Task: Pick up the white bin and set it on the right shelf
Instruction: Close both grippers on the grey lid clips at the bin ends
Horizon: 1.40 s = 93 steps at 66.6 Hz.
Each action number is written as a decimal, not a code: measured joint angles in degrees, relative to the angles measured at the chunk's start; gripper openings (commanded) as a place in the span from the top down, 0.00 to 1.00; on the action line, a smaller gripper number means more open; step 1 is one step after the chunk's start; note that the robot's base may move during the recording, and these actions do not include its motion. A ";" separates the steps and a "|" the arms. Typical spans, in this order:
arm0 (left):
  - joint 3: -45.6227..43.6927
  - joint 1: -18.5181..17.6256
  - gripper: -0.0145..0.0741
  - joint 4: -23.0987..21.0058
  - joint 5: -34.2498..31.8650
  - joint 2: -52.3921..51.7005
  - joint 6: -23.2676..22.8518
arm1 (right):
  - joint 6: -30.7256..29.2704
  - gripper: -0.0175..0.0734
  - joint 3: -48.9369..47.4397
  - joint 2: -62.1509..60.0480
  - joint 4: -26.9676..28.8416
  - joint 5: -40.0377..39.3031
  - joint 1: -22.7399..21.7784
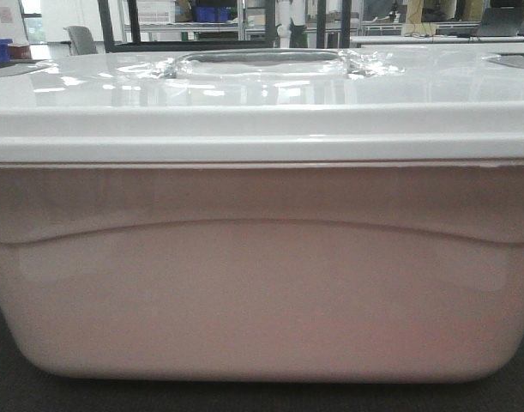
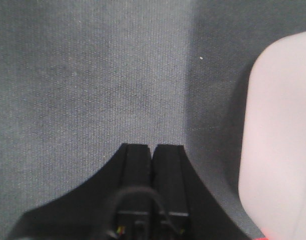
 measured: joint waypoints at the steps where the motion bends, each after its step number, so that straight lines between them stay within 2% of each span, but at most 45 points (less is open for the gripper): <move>1: 0.00 0.00 0.98 0.00 -0.10 0.14 0.00 | 0.37 0.77 0.00 0.44 0.00 0.02 0.00; 9: -0.06 0.00 0.97 0.00 -0.10 0.14 0.00 | 0.37 0.77 0.00 1.94 0.19 -0.12 0.00; 15: -0.06 0.00 0.88 0.00 -0.34 0.14 0.00 | 0.37 0.71 0.00 2.27 0.19 -0.11 0.00; 21: -0.06 0.00 0.70 0.00 -0.66 0.14 0.23 | 0.37 0.50 0.00 2.27 0.19 -0.11 0.00; 23: -0.06 0.00 0.61 -0.46 -0.70 0.14 0.23 | 0.00 0.39 0.00 2.27 0.19 -0.11 0.00; 24: -0.06 0.00 0.58 -0.70 -0.70 0.14 0.23 | 0.00 0.31 0.00 2.27 0.19 -0.11 0.00; 29: -0.06 0.00 0.40 -2.66 -0.70 0.14 0.27 | -0.11 0.12 0.00 2.27 0.23 -0.11 0.00; 33: -0.06 0.00 0.29 -4.37 -0.70 0.14 0.37 | -0.20 0.14 0.00 2.27 0.23 -0.11 0.00; 38: -0.06 0.00 0.22 -5.37 -0.70 0.14 0.37 | -0.20 0.14 0.00 2.27 0.23 -0.11 0.00; 47: -0.06 0.00 0.23 -4.64 0.22 0.14 0.37 | -0.22 0.14 0.00 2.27 0.23 -0.11 0.00; 61: -0.15 0.00 0.30 -4.13 2.01 0.14 0.37 | -0.31 0.14 -1.12 2.27 0.46 -0.11 0.00; 73: -3.10 0.00 0.32 -4.68 4.22 0.14 0.37 | -0.31 0.14 -4.71 2.04 3.05 -0.11 0.00; 85: -9.51 0.00 0.32 -9.43 4.63 -1.02 1.34 | -1.61 0.14 -8.22 1.43 5.33 -0.11 0.00; 93: -10.93 0.20 0.32 -17.64 4.87 -2.30 5.05 | -4.27 0.14 -8.35 1.19 9.79 0.01 -0.12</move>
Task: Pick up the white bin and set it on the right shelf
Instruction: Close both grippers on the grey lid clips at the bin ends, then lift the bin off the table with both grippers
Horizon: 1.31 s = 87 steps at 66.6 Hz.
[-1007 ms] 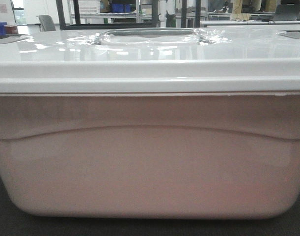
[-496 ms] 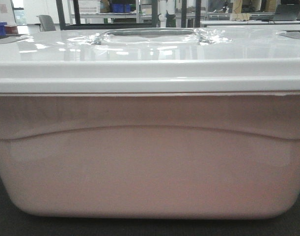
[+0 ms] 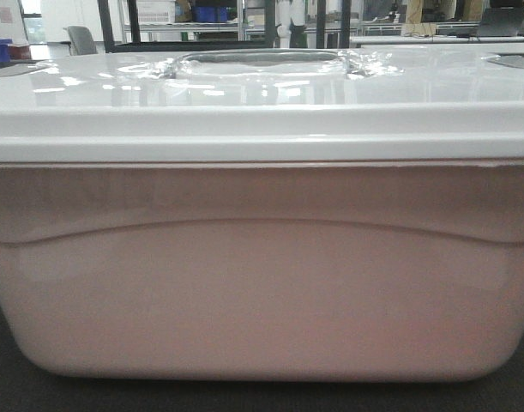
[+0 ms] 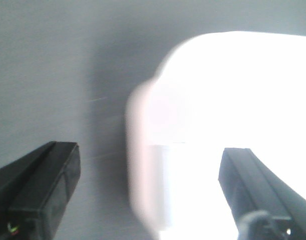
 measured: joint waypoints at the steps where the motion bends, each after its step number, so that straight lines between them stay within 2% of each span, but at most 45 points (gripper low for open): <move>1: -0.11 0.04 0.32 -0.87 0.11 -0.02 0.41 | -0.38 0.14 0.00 0.00 1.08 0.00 -0.01; 5: -0.12 0.04 0.32 -4.10 0.52 -0.11 1.60 | -2.47 0.14 0.39 -0.03 4.94 0.00 -0.92; 17: 0.64 0.67 0.32 -7.05 0.62 -0.11 4.43 | -6.94 0.14 4.01 -0.12 9.85 -0.02 -6.78; 27: 7.16 5.45 0.32 -18.93 0.62 -0.11 11.88 | -12.95 0.14 8.63 -0.12 17.63 -0.22 -12.17; 31: 10.79 8.14 0.32 -24.03 0.34 -0.11 15.68 | -15.64 0.14 10.34 -0.12 21.93 -0.38 -13.44; 37: 15.72 11.21 0.32 -29.00 -0.22 -0.11 20.21 | -18.66 0.14 13.76 -0.12 27.25 -0.99 -14.06; 42: 19.27 12.41 0.32 -30.25 -1.02 -0.11 22.40 | -20.51 0.14 16.44 -0.12 29.33 -1.20 -14.06; 54: 25.31 12.43 0.32 -32.35 -1.21 -0.11 26.39 | -23.78 0.14 21.11 -0.12 33.31 -1.62 -14.06; 77: 28.51 12.43 0.32 -32.89 -1.46 -0.11 28.88 | -25.61 0.14 24.64 -0.12 37.67 -2.04 -14.06; 87: 28.51 12.29 0.32 -32.89 -1.46 -0.11 28.99 | -25.74 0.14 24.75 -0.12 38.69 -2.52 -11.98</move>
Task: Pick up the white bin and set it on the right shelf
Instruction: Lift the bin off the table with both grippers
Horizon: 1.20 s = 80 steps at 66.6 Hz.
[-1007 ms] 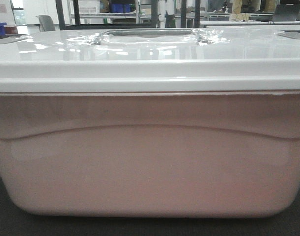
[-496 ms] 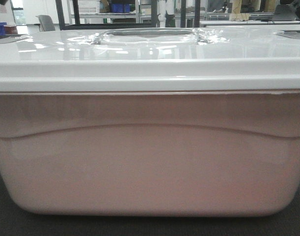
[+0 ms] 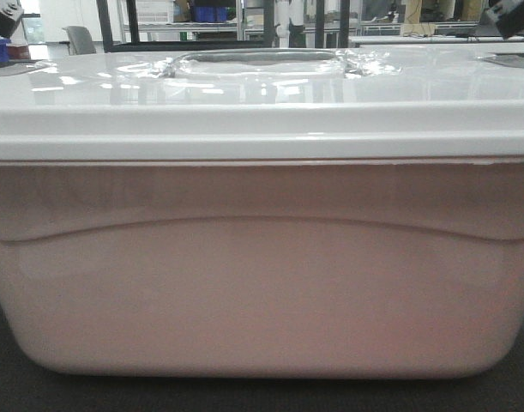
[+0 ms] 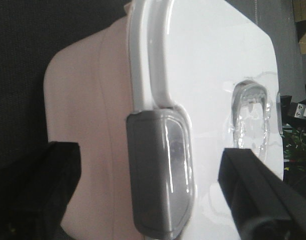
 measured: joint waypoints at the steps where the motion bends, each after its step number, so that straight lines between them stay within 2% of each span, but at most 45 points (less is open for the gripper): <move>1: 0.00 -0.11 0.32 0.00 0.00 0.00 0.00 | 0.00 0.14 0.00 0.00 0.17 0.00 0.36; 10: 0.00 -2.91 0.32 0.00 -0.39 0.00 0.10 | 0.00 0.14 0.00 0.00 1.24 -0.23 3.85; 21: 0.00 -5.83 0.32 0.03 -0.51 0.00 0.22 | 0.00 0.14 0.21 0.00 2.27 -0.35 4.64; 80: 0.00 -6.19 0.32 0.35 -0.60 0.00 0.31 | -0.12 0.14 0.21 2.38 1.36 -0.58 4.96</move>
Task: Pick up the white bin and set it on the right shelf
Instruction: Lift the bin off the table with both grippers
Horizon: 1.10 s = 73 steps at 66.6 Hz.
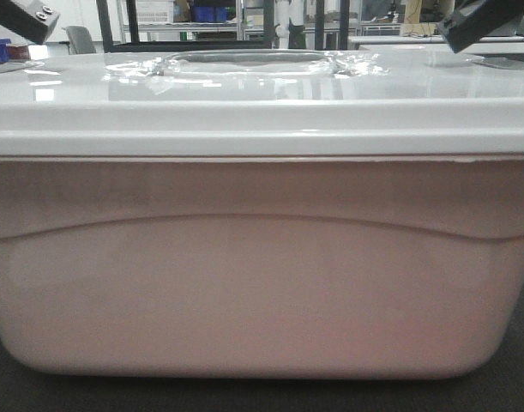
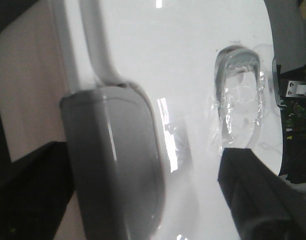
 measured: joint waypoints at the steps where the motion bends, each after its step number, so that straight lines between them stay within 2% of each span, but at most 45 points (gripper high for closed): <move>1: 0.00 0.00 0.32 0.00 0.00 0.00 0.00 | 0.00 0.14 0.00 0.00 0.00 0.00 0.00; 12: 0.00 0.00 0.32 0.00 0.00 0.00 0.00 | 0.00 0.15 0.00 0.00 -0.09 0.00 0.00; 26: 0.00 0.00 0.32 0.00 0.00 0.00 0.00 | 0.00 0.29 0.00 0.00 -0.09 0.00 0.00; 35: 0.00 0.00 0.33 0.10 0.00 0.00 -0.10 | 0.00 0.31 0.00 0.00 -0.31 0.00 0.00; 58: 0.00 0.00 0.56 1.14 -0.78 0.00 -1.12 | 0.00 0.31 0.00 0.06 -0.31 0.10 0.00; 73: 0.00 0.00 0.58 1.40 -0.86 0.00 -1.84 | 0.00 0.31 0.00 0.06 -0.53 -0.01 0.00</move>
